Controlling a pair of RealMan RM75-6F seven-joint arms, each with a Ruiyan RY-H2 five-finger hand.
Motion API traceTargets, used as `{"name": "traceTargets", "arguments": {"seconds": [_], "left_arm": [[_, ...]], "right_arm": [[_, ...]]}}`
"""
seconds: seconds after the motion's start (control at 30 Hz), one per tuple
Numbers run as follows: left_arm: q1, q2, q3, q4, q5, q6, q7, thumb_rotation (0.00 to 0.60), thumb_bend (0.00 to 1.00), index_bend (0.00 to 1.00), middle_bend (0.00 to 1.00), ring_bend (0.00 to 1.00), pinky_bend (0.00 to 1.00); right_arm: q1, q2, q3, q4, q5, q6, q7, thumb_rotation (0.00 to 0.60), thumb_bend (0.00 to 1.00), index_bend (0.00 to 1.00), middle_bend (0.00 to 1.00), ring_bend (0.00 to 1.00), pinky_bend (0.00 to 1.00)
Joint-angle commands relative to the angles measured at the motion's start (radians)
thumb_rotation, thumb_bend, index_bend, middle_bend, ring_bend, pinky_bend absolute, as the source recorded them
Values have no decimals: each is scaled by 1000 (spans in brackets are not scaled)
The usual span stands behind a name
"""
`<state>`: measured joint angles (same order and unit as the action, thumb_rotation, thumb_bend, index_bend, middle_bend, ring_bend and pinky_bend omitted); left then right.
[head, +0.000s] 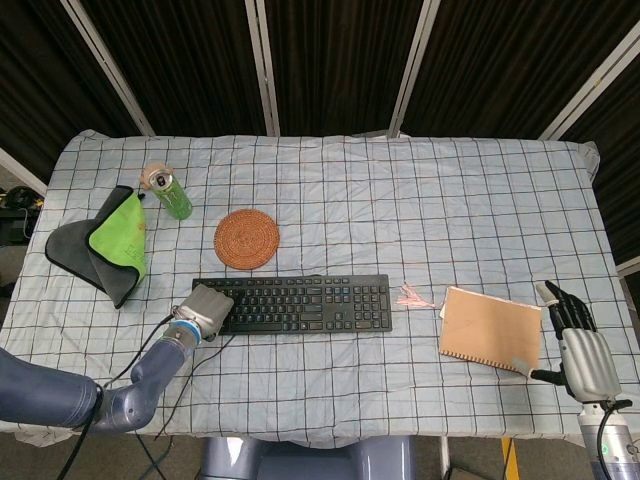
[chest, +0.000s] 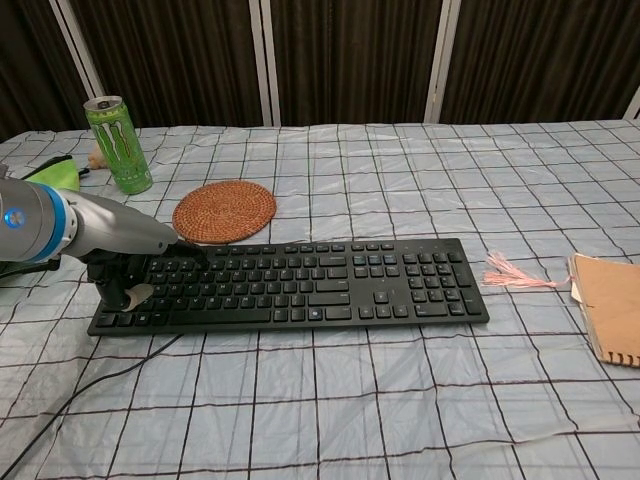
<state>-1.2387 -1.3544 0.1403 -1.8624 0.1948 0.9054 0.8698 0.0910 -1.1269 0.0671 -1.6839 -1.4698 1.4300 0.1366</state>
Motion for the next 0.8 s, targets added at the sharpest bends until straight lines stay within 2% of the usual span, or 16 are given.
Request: {"name": "traceTargets", "arguments": {"seconds": [0.03, 0.8], "left_arm": [[0, -6, 2, 5, -2, -2, -5, 600, 610, 0, 877, 746, 553], [-11, -5, 20, 8, -7, -6, -24, 600, 609, 0, 875, 746, 553]], "right_arm": [[0, 0, 0, -1, 1, -1, 0, 600, 61, 0, 0, 0, 0], [1, 3, 2, -8, 12, -9, 3, 600, 62, 0, 0, 0, 0]]}}
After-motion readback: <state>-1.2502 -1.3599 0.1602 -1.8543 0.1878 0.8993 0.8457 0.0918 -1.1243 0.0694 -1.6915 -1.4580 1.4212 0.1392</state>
